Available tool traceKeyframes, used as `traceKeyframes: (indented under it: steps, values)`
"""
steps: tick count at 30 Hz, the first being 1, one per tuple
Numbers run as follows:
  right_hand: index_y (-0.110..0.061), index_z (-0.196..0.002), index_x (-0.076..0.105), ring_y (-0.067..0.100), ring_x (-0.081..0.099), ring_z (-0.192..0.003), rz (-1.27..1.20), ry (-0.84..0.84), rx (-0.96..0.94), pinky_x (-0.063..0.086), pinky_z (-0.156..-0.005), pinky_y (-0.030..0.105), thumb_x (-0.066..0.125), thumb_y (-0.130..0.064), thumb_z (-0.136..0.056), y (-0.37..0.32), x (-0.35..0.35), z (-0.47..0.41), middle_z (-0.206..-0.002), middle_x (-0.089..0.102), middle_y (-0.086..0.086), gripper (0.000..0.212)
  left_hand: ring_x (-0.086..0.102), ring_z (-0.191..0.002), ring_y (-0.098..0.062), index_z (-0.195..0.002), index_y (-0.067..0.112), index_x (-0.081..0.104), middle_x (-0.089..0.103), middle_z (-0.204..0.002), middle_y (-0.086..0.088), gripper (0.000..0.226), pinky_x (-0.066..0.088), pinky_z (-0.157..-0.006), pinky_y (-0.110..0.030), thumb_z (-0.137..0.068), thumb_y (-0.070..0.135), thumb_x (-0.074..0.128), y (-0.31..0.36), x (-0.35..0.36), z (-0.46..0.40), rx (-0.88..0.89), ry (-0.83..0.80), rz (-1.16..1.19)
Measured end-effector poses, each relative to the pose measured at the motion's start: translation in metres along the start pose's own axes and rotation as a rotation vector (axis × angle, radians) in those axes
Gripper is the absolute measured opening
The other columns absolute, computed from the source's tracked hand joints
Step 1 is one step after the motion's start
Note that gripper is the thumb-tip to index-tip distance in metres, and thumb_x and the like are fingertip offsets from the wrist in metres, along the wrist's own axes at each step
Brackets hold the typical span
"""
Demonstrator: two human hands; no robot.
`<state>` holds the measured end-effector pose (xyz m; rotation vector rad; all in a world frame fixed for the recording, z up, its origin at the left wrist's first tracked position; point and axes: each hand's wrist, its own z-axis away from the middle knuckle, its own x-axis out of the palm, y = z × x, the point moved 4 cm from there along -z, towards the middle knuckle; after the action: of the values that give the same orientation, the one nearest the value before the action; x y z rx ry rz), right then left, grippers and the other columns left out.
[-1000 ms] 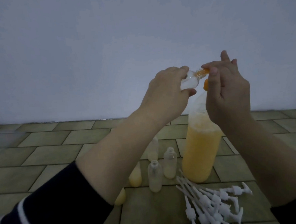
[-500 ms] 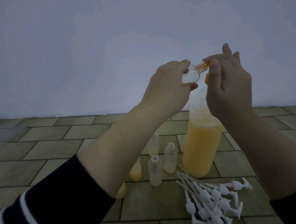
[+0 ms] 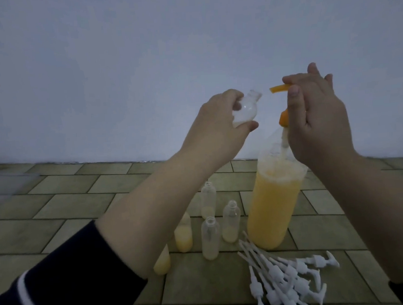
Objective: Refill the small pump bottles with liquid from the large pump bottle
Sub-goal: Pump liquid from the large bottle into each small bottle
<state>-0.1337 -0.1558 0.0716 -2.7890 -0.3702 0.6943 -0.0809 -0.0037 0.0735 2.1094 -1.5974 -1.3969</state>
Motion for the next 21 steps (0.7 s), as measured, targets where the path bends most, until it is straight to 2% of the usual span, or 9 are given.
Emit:
traceKeyframes:
  steps: [4,7,11,13,16,19,21]
  values:
    - [-0.008,-0.124,0.054,0.021,0.023,-0.142,0.012,-0.065,-0.011,0.003,-0.114,0.020,0.016,-0.042,-0.097,0.002,-0.001,-0.002,-0.133,0.053,0.006,0.058,0.055,-0.094,-0.003,-0.125,0.028,0.047,0.057,-0.109,0.013,0.048,0.047,-0.085,-0.022,-0.082,0.031,0.069,-0.022,-0.021,0.031,-0.096,0.038,0.053]
    - [-0.008,-0.124,0.055,0.022,0.024,-0.142,0.014,-0.069,-0.016,0.002,-0.113,0.018,0.017,-0.040,-0.098,0.004,-0.003,-0.004,-0.132,0.054,0.006,0.056,0.055,-0.092,0.003,-0.119,0.036,0.047,0.056,-0.104,0.020,0.046,0.048,-0.079,-0.020,-0.080,0.032,0.070,-0.043,-0.030,0.064,-0.234,0.001,0.054]
    - [-0.006,-0.118,0.057,0.025,0.027,-0.140,-0.023,-0.042,-0.003,0.005,-0.114,0.023,0.022,-0.029,-0.101,-0.001,-0.002,-0.003,-0.127,0.057,0.008,0.045,0.053,-0.092,0.007,-0.119,0.034,0.052,0.056,-0.101,0.022,0.046,0.045,-0.075,-0.017,-0.077,0.036,0.071,-0.068,-0.023,0.106,-0.360,-0.049,-0.027]
    - [-0.006,-0.117,0.058,0.026,0.028,-0.140,-0.038,-0.035,0.004,0.005,-0.114,0.023,0.024,-0.027,-0.102,-0.003,-0.002,-0.002,-0.126,0.058,0.008,0.043,0.051,-0.091,0.009,-0.112,0.034,0.053,0.055,-0.098,0.022,0.040,0.043,-0.073,-0.014,-0.076,0.034,0.073,-0.075,-0.017,0.121,-0.373,-0.072,-0.081]
    - [-0.006,-0.117,0.058,0.025,0.027,-0.140,-0.043,-0.041,0.009,0.005,-0.113,0.022,0.024,-0.027,-0.102,-0.004,-0.002,-0.002,-0.126,0.057,0.008,0.043,0.050,-0.091,0.007,-0.107,0.037,0.052,0.053,-0.094,0.022,0.038,0.046,-0.080,-0.021,-0.076,0.036,0.073,-0.083,-0.007,0.137,-0.350,-0.107,-0.160]
    - [-0.007,-0.117,0.058,0.024,0.026,-0.141,-0.045,-0.044,0.015,0.004,-0.114,0.021,0.023,-0.028,-0.101,-0.003,-0.002,-0.001,-0.127,0.057,0.007,0.044,0.047,-0.087,0.006,-0.106,0.036,0.050,0.048,-0.090,0.024,0.036,0.038,-0.072,-0.011,-0.078,0.034,0.072,-0.087,0.004,0.147,-0.347,-0.142,-0.194]
    - [-0.006,-0.116,0.059,0.024,0.026,-0.141,-0.051,-0.041,0.018,0.004,-0.114,0.022,0.023,-0.028,-0.101,-0.004,-0.002,-0.001,-0.127,0.057,0.008,0.044,0.047,-0.089,0.005,-0.105,0.037,0.047,0.046,-0.089,0.024,0.038,0.037,-0.069,-0.011,-0.078,0.031,0.073,-0.091,0.010,0.150,-0.362,-0.140,-0.176]
